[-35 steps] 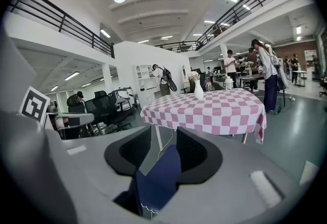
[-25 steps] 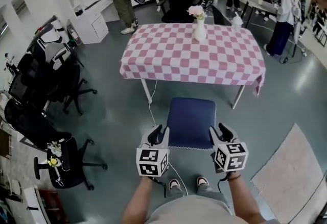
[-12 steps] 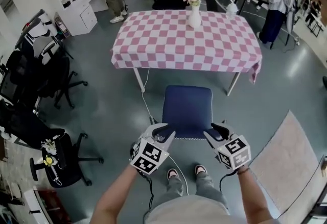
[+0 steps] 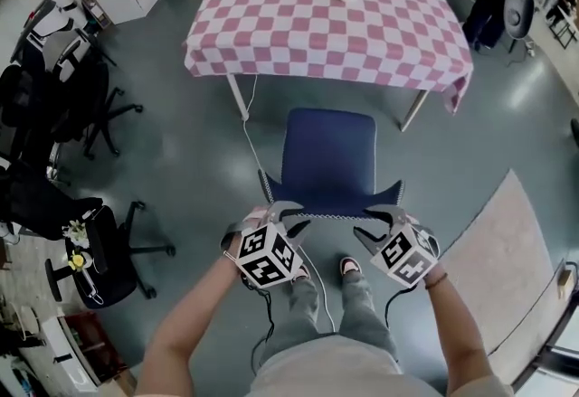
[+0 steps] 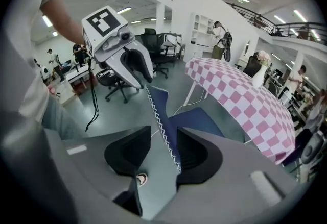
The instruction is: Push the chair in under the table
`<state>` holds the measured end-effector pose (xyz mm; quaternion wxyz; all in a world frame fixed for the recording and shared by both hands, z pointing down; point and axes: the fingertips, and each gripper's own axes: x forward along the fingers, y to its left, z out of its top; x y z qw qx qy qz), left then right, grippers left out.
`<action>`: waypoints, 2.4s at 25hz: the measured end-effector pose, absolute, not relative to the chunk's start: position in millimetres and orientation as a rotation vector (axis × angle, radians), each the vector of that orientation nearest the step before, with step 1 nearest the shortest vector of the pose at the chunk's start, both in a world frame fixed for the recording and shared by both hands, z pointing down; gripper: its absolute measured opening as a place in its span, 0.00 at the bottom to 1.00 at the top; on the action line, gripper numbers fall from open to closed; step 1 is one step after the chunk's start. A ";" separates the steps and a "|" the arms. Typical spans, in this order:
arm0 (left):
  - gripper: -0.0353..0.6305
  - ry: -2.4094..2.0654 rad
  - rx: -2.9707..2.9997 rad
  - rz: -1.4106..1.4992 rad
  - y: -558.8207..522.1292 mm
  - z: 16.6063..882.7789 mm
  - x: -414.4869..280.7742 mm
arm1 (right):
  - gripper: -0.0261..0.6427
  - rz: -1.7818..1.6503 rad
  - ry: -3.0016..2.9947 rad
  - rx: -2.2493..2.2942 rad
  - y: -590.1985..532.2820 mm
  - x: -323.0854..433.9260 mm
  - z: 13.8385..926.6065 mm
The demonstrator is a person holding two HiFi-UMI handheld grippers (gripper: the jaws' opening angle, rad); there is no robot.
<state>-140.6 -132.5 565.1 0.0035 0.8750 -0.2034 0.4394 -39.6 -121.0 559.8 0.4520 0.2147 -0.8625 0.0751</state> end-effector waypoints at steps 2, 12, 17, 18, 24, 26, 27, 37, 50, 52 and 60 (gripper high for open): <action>0.21 -0.618 2.764 1.458 -136.6 571.4 -141.4 | 0.25 0.151 -2.075 0.490 -122.3 -38.6 569.4; 0.21 -0.400 2.790 1.716 -141.1 603.0 -129.2 | 0.25 0.099 -1.867 0.444 -135.5 -23.4 602.2; 0.21 -0.388 2.752 1.688 -143.2 608.9 -127.8 | 0.25 0.146 -1.849 0.453 -138.6 -22.3 612.7; 0.21 -0.393 2.744 1.674 -143.8 609.2 -128.1 | 0.25 0.158 -1.857 0.455 -139.0 -22.6 613.3; 0.20 -0.414 2.727 1.688 -144.4 610.7 -127.2 | 0.24 0.182 -1.869 0.470 -139.8 -22.6 615.3; 0.20 -0.415 2.730 1.692 -143.8 611.1 -127.7 | 0.24 0.182 -1.864 0.475 -139.9 -23.1 615.7; 0.20 -0.414 2.733 1.687 -143.7 611.1 -128.0 | 0.24 0.183 -1.864 0.475 -139.9 -23.4 615.9; 0.20 -0.443 2.722 1.556 -167.8 607.9 -112.8 | 0.24 0.182 -1.866 0.500 -165.7 -8.3 615.0; 0.23 -0.655 2.666 1.580 -268.6 610.8 -110.3 | 0.24 0.131 -1.872 0.560 -260.2 -5.1 614.9; 0.24 -0.664 2.655 1.579 -281.4 612.4 -108.2 | 0.24 0.119 -1.876 0.554 -273.5 -3.1 615.5; 0.24 -0.758 2.640 1.595 -335.0 614.7 -100.4 | 0.24 0.080 -1.875 0.529 -328.9 4.7 617.1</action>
